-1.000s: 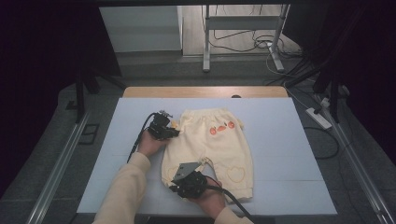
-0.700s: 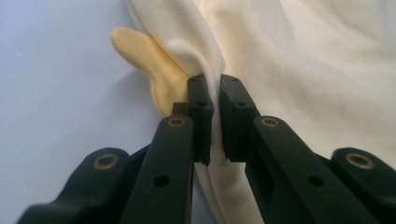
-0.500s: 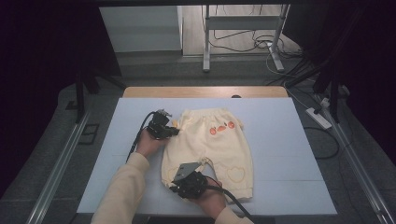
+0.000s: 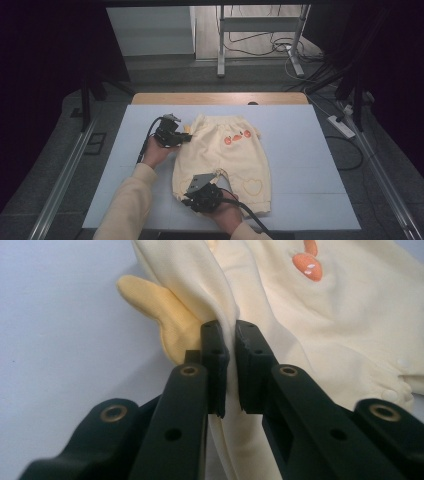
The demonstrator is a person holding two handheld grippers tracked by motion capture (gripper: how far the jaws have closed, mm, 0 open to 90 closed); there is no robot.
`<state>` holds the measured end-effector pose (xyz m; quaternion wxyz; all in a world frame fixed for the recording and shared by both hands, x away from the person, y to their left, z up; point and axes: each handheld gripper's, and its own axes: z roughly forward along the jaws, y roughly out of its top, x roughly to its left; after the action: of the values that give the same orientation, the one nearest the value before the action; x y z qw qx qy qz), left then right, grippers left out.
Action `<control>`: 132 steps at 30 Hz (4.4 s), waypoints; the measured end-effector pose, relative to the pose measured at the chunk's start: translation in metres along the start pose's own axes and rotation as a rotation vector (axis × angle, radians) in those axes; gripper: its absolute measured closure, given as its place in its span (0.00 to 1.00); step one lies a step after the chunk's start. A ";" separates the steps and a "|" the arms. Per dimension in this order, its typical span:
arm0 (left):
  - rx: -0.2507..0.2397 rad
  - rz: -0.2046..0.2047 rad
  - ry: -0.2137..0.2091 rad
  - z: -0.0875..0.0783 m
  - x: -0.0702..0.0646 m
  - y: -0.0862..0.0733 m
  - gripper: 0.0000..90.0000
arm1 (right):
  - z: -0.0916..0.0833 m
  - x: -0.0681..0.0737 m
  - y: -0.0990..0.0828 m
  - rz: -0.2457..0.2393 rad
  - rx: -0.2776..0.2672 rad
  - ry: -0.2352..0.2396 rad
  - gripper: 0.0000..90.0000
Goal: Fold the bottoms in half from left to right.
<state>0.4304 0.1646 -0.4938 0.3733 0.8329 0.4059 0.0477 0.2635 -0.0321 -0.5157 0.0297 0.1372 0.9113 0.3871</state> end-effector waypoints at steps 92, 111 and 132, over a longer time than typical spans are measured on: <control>-0.139 -0.049 -0.031 -0.092 0.014 0.004 0.98 | -0.005 0.022 0.058 -0.058 -0.125 0.070 0.87; -0.146 -0.063 -0.062 -0.059 0.001 0.015 0.98 | -0.038 0.002 0.019 0.009 -0.122 0.023 0.88; -0.140 -0.050 -0.067 -0.039 -0.012 0.022 0.98 | -0.071 -0.018 -0.018 0.076 -0.103 -0.042 0.90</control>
<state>0.4222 0.1699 -0.4486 0.4450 0.7956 0.4092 0.0386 0.2651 -0.0982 -0.4803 0.0414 0.1780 0.8834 0.4316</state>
